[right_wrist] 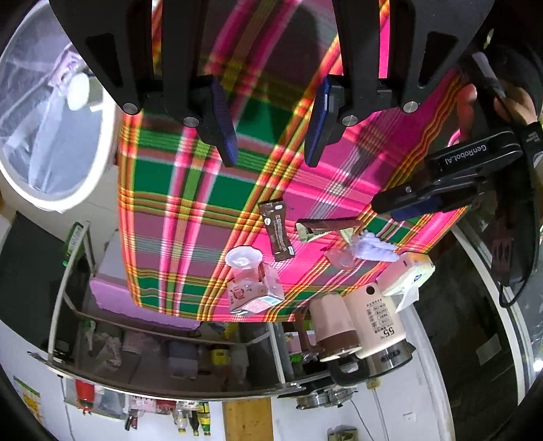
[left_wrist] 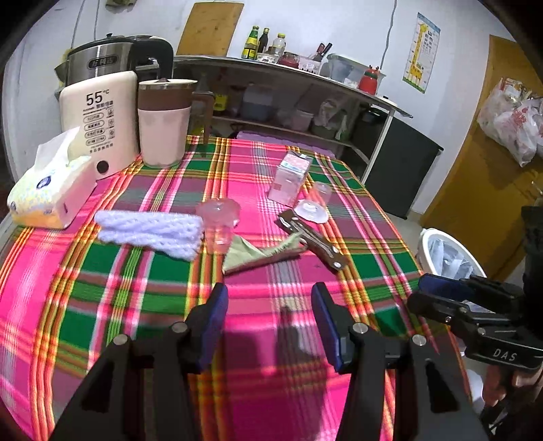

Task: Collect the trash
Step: 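Grasp the pale green torn wrapper with the left tool while the right tool grasps the brown sachet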

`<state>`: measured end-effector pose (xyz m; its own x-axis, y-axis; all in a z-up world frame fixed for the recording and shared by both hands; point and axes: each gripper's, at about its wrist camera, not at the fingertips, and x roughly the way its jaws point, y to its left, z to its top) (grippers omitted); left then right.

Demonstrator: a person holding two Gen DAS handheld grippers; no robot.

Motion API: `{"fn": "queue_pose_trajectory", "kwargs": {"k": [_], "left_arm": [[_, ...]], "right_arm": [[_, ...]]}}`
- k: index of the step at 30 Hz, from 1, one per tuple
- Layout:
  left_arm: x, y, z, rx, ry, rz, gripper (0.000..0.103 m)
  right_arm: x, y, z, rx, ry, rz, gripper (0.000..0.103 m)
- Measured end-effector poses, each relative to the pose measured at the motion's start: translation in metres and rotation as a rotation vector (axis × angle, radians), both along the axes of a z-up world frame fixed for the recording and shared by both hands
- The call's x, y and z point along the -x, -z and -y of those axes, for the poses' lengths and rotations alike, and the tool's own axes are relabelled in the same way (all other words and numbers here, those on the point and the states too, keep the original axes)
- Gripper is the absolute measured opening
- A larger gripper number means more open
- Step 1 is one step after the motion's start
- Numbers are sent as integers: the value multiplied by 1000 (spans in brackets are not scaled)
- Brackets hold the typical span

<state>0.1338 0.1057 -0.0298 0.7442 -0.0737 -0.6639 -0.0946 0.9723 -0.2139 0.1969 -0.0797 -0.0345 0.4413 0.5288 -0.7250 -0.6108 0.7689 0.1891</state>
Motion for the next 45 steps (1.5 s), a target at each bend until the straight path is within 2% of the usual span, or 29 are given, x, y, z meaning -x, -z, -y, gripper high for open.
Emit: {"fn": "queue_pose_trajectory", "kwargs": {"k": [13,19,21,31,36,40,41,42,43,45], "left_arm": [[-32,-2,-17,-53,78,15,54],[-39,-1,-19,-63,105,8,56],[-42,0,-18,-70,117,4,57],[-61,0,-5,-96,267,7,63],[-72,4,10,-165,353,-20,63],[-72,12,24,-232,370,-66,62],[-71,14,27,-251,360,-74,59],[-70,16,29,-267,345,-84,49],[-69,18,30,-274,326,-99,44],[-68,19,27,-240,299,-109,30]], "right_arm": [[-50,28,-47,54,-28,-32,42],[-60,31,-63,75,-46,-8,42],[-60,32,-65,91,-51,3,28],[-38,31,-34,65,-23,-27,28],[-30,30,-11,45,23,-53,28],[-25,28,3,34,51,-59,28],[-24,28,5,31,55,-60,28],[-23,28,8,26,59,-61,28],[-21,28,10,23,62,-62,28],[-18,27,13,17,65,-62,28]]}}
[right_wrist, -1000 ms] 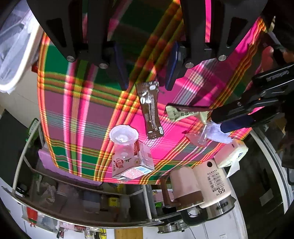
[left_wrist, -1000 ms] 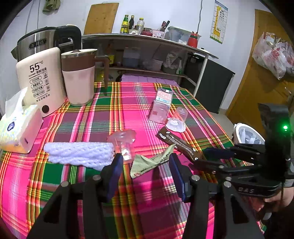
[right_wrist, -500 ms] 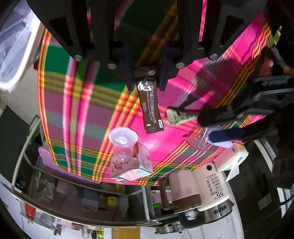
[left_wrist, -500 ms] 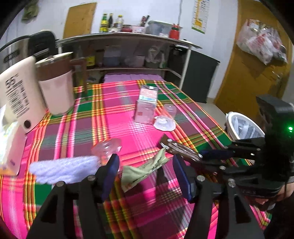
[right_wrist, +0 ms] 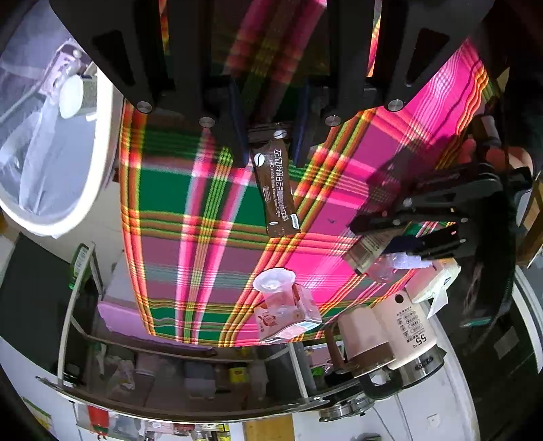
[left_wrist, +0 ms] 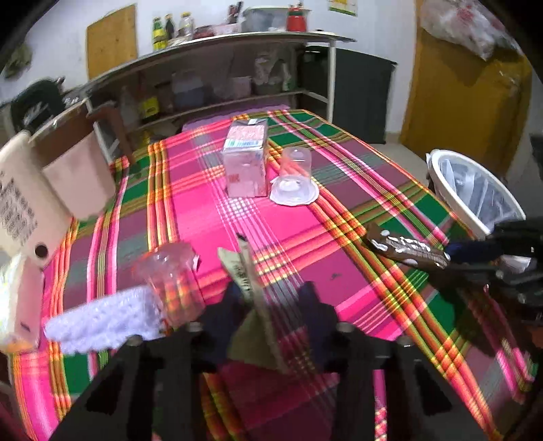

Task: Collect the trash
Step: 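Grasp the pale green torn wrapper with the left tool while the right tool grasps the brown sachet, then carry the green wrapper and brown sachet over the trash bin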

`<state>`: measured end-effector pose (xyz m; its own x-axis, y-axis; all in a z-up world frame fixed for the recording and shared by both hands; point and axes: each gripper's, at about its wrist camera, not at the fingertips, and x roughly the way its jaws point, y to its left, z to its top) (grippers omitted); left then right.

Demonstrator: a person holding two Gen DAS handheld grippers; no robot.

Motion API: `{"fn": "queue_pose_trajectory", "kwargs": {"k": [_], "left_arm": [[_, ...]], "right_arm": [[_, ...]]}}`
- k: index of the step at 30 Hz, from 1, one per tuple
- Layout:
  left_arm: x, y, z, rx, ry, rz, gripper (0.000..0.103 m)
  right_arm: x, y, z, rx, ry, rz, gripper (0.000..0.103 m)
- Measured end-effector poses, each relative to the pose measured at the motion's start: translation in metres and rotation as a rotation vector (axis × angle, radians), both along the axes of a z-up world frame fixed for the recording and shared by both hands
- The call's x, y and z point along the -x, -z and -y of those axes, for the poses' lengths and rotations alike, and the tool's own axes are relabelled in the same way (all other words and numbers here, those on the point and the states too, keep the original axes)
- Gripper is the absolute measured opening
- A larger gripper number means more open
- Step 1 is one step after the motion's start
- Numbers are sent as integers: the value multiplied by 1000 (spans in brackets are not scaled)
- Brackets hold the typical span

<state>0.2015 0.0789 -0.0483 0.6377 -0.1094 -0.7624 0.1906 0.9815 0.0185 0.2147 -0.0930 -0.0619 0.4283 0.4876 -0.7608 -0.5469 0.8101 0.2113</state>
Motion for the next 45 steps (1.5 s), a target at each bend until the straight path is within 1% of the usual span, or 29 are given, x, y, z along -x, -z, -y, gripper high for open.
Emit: {"fn": "queue_pose_trajectory", "kwargs": {"k": [1,3,6,16,27,34,39,45], "left_arm": [[2,0,-1,22,-13,-4,28],[7,0,-1,38,-43,-7,21],[14,-1,0,57,-74,1,18],[47,-11,20,118,-120,38,17],[80,-36,43,201,-205,95,17],[96,-46,58,228,-195,119,17],[102,-52,69,231,-167,131,17],[106,-57,78,235,-157,146,17]], "right_arm": [[2,-1,2,-4,1,1,28],[6,-2,6,-12,4,3,28],[13,-3,14,-22,11,6,28],[36,-12,39,-60,39,20,28],[60,-32,63,-84,71,66,28],[74,-43,77,-100,89,93,28],[80,-50,85,-107,107,107,28],[85,-54,95,-113,125,120,28]]}}
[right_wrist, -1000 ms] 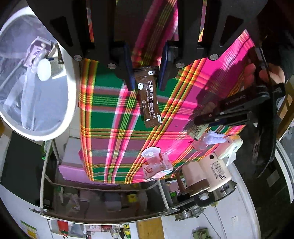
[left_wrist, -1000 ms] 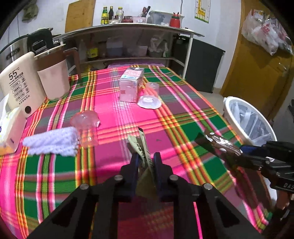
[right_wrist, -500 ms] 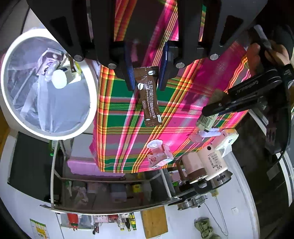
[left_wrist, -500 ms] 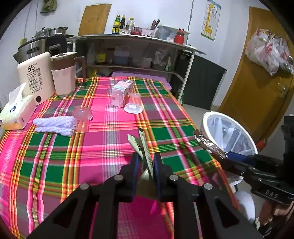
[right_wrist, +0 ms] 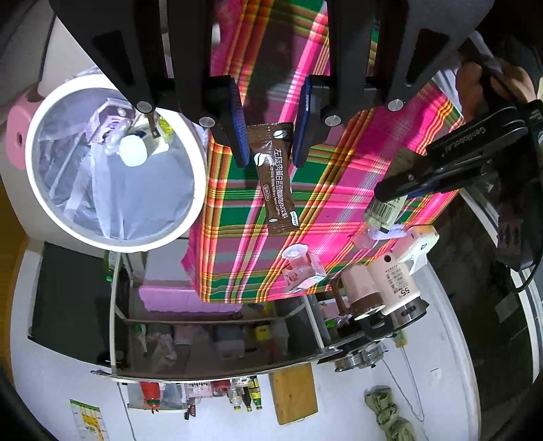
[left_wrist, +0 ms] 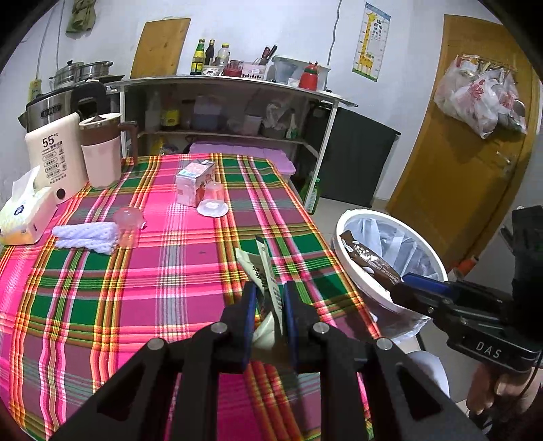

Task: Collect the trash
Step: 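Carry the green wrapper and brown sachet over the trash bin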

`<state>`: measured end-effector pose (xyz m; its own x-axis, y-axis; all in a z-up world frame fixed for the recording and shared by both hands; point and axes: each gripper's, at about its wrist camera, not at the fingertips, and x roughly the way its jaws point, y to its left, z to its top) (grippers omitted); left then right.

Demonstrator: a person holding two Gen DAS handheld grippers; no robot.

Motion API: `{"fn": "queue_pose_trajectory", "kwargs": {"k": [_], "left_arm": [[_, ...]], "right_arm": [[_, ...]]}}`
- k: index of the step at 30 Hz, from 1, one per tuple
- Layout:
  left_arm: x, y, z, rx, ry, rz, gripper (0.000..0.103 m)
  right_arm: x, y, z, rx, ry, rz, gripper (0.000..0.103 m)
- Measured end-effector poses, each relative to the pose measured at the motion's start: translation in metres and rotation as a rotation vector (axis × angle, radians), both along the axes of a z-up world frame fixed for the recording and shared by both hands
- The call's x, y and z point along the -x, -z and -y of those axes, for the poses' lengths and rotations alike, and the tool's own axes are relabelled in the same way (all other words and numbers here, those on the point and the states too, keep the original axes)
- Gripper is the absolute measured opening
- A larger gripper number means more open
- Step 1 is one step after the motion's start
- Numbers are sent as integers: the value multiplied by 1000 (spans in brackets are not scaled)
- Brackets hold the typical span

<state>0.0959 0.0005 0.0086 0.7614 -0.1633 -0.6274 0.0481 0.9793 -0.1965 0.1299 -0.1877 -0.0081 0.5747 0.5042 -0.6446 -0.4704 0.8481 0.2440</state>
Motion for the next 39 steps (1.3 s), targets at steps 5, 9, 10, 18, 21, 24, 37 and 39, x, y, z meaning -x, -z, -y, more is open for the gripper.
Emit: {"fn": "queue_pose_trajectory", "kwargs": {"k": [5,9,10,18,21,24,37,39], "left_arm": [[0,-1,8,0,14,0,17],[-2,-3,13,2,30,3,17],[-3,-4,15,3,35,4,17],[-16,-6,41,3,104,7,17],[-21,-6,54,1,137,6,17],[-25,-6,65,0,167,4,17],[-48,2,111,-7,283,-26,17],[-52,4,116,-5,293,-34,17]], "right_arm": [[1,-2,8,-6,14,6,28],[2,-3,15,-11,29,9,28],[2,-3,17,-12,33,10,28],[-4,-1,42,-15,92,6,28],[-6,1,54,-15,118,1,28],[-8,3,66,-14,145,-6,28],[-19,16,110,-16,246,-40,28],[-20,18,114,-17,254,-44,28]]}}
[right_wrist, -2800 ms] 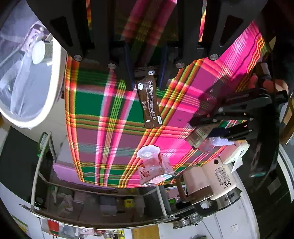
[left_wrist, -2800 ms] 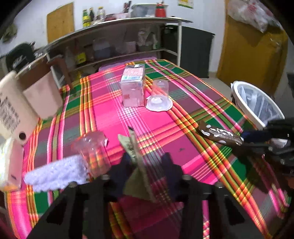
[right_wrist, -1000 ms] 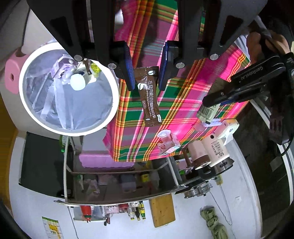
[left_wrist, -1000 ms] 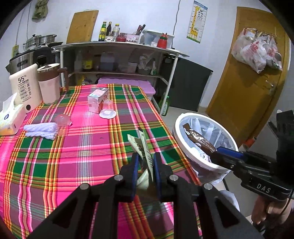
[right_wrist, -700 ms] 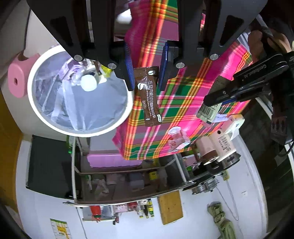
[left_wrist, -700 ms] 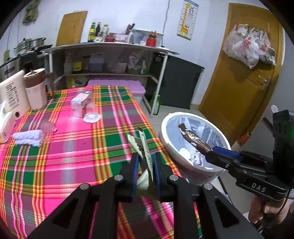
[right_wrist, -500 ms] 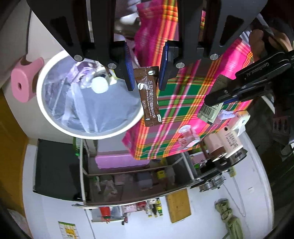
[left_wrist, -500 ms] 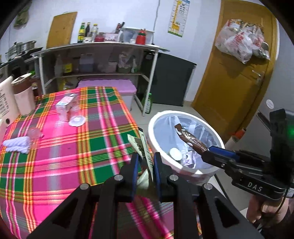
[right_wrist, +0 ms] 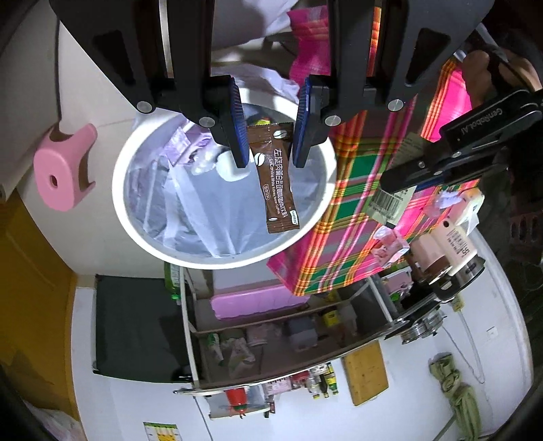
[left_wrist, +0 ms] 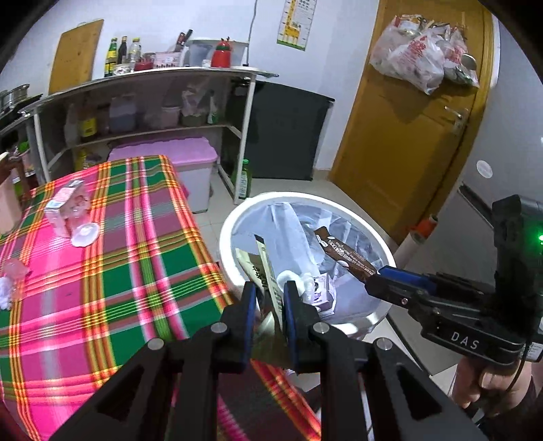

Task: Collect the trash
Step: 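Carry the green wrapper and brown sachet over the trash bin, then open both tools to drop the wrapper and sachet into the bin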

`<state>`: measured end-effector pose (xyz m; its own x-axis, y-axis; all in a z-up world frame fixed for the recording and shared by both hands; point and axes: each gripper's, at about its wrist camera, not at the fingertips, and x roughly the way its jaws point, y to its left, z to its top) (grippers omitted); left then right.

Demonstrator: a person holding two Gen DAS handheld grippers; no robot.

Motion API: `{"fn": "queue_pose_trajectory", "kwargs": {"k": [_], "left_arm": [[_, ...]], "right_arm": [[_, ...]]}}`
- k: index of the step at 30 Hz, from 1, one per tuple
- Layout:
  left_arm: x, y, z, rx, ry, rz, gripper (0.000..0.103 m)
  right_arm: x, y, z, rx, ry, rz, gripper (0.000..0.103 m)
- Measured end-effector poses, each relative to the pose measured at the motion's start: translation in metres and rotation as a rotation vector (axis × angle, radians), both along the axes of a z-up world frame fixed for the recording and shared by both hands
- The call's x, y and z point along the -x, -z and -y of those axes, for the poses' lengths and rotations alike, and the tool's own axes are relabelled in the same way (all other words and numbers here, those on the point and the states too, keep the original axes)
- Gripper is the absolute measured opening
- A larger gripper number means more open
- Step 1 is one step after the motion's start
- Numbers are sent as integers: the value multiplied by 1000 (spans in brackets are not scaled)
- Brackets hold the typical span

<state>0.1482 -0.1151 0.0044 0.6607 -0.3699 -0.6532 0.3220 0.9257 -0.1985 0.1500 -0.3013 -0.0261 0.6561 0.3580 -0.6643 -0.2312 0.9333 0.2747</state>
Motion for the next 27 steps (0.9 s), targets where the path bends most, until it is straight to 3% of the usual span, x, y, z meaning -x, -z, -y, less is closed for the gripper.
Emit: {"fn": "queue_pose_trajectory", "kwargs": {"k": [18,27], "left_arm": [[-38,16,36,3,80,-58,18],[-44,19,35,12,72,-70,19]], "right_arm": [[-18,22,24,13,46,-52,28],[-24,28,26,15,55,-65,28]]}}
